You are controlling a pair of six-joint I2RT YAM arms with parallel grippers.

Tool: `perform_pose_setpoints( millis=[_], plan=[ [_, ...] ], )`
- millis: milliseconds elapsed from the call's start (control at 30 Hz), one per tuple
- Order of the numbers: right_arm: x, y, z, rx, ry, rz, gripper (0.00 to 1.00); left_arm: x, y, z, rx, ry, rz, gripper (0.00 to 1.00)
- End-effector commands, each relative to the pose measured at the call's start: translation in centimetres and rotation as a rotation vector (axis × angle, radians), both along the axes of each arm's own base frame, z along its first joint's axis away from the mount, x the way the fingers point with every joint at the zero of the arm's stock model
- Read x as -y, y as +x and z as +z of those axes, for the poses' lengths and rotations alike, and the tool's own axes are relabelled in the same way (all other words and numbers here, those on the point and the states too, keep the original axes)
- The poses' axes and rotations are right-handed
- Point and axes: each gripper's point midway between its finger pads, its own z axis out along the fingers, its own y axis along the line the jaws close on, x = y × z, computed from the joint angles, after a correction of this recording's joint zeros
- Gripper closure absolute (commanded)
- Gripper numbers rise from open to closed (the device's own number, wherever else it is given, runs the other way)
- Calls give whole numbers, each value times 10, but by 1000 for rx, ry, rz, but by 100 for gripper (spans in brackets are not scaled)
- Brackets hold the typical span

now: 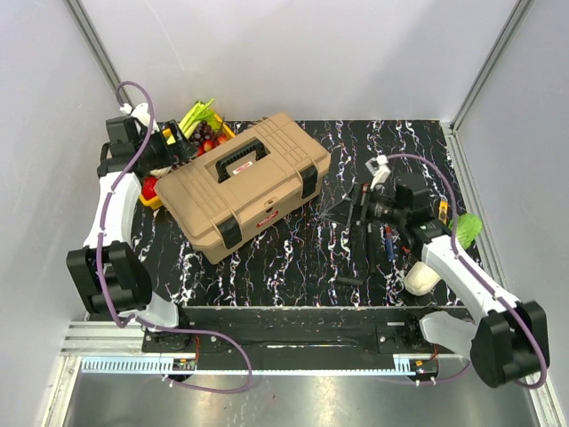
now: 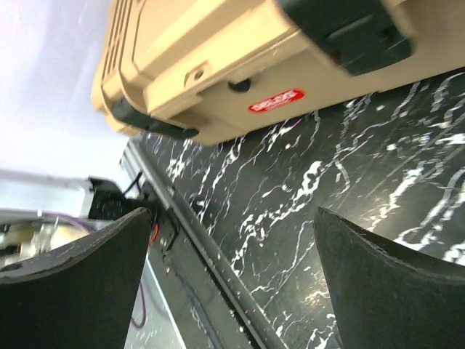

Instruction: Pack the tool kit

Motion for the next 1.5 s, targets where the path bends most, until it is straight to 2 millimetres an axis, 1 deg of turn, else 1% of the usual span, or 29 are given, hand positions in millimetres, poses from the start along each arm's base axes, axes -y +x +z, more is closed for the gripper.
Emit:
perform_pose_setpoints(
  millis=[0, 167, 267, 300, 333, 433, 500, 600, 733, 967, 1067, 1100, 1133, 1167, 1200, 1267, 1300, 1333, 1400, 1433, 1467],
  plan=[
    [-37, 0, 20, 127, -15, 110, 1, 3, 7, 5, 74, -69, -78, 1],
    [-55, 25, 13, 117, -27, 23, 1, 22, -8, -17, 3, -190, -120, 1],
    [-67, 41, 9, 104, -3, -14, 1, 26, -16, -23, 5, -261, -71, 1],
    [-71, 47, 5, 85, -1, -31, 1, 30, -20, -22, 18, -293, -68, 1],
    [-74, 54, 5, 76, 7, -54, 2, 36, -26, -25, 18, -336, -85, 1],
    [-76, 73, 2, 56, 17, -110, 5, 50, -38, -26, 18, -424, -122, 1],
    [-75, 84, -1, 55, 16, -156, 5, 59, -45, -24, 25, -461, -152, 1],
    [-71, 98, -4, 61, -4, -214, 5, 70, -57, -28, 12, -477, -185, 1],
    [-66, 114, -11, 57, -43, -282, 5, 84, -69, -32, -6, -489, -212, 1],
    [-49, 146, -14, 20, -48, -397, 5, 118, -80, -35, -46, -489, -302, 1],
    [-36, 167, -14, -3, -26, -427, 6, 134, -79, -35, -64, -481, -332, 1],
    [-31, 174, -12, -6, -16, -432, 6, 133, -75, -34, -65, -478, -327, 1],
    [-30, 183, -10, -6, -8, -424, 6, 146, -74, -34, -72, -470, -354, 1],
    [-27, 191, -13, -14, -7, -420, 6, 150, -70, -33, -68, -461, -359, 1],
    [-24, 199, -9, -15, 3, -412, 6, 151, -66, -34, -89, -455, -351, 1],
    [-21, 210, -11, -35, 8, -381, 5, 148, -54, -31, -96, -423, -313, 3],
    [-17, 212, -8, -47, 10, -378, 5, 144, -48, -31, -103, -405, -281, 4],
    [-12, 213, -6, -53, 6, -390, 5, 138, -42, -26, -96, -377, -249, 4],
    [7, 210, 1, -54, -6, -451, 4, 125, -31, -14, -77, -304, -189, 3],
    [17, 206, 9, -44, -8, -484, 3, 117, -28, -6, -67, -263, -158, 3],
    [29, 202, 12, -46, -14, -518, 1, 109, -24, 8, -43, -218, -130, 2]
  ],
)
